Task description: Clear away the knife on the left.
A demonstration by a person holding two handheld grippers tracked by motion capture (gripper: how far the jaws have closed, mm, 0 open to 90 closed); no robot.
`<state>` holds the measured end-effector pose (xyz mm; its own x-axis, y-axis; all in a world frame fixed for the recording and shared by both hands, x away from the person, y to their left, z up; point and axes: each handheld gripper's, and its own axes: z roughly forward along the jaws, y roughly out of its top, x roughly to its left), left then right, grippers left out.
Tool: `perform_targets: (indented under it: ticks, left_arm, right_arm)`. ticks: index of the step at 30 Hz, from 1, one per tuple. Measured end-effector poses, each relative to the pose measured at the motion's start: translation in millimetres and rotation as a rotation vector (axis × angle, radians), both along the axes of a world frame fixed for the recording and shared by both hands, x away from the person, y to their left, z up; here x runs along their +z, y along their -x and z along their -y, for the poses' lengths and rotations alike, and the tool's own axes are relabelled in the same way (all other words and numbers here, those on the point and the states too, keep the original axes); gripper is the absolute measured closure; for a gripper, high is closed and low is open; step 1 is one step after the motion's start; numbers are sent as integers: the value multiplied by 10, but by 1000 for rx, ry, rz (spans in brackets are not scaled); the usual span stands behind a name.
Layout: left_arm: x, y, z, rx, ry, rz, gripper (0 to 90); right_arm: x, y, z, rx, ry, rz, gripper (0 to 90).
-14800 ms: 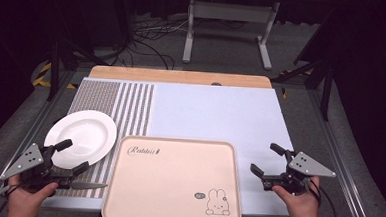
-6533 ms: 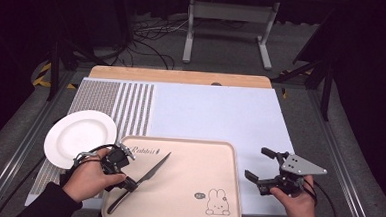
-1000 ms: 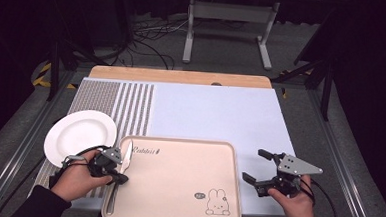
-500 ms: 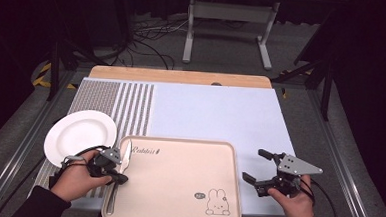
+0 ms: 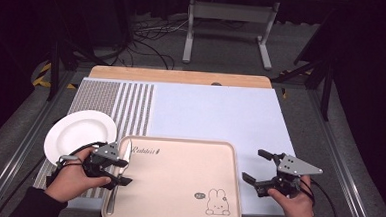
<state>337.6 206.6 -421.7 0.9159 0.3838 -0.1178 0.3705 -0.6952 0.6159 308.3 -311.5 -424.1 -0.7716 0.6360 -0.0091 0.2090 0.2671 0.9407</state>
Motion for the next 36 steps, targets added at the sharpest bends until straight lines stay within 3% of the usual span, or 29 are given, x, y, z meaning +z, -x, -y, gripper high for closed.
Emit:
perform_targets:
  ticks: [4,8,14,23,25,31,36]
  left_arm:
    - [64,11,-35,19,43,51,148]
    - [115,32,-96,33,96,86,110]
    - [124,72,-222,39,224,167,117]
    - [67,137,-421,72,331,227,98]
    - [26,142,-481,95,375,234,84]
    - [-52,192,-616,120,434,275,78]
    - [-127,234,-761,170,466,290,76]
  right_arm:
    - [0,0,-1,-1,-2,-1,40]
    - [4,4,2,-2,-2,-1,40]
    - [3,3,3,4,-3,1,37]
    - [-1,2,10,-3,-8,7,36]
    - [-5,1,11,-4,-8,9,36]
    - [-21,-5,21,-11,-16,13,35]
    - [-31,-8,31,-15,-23,15,34]
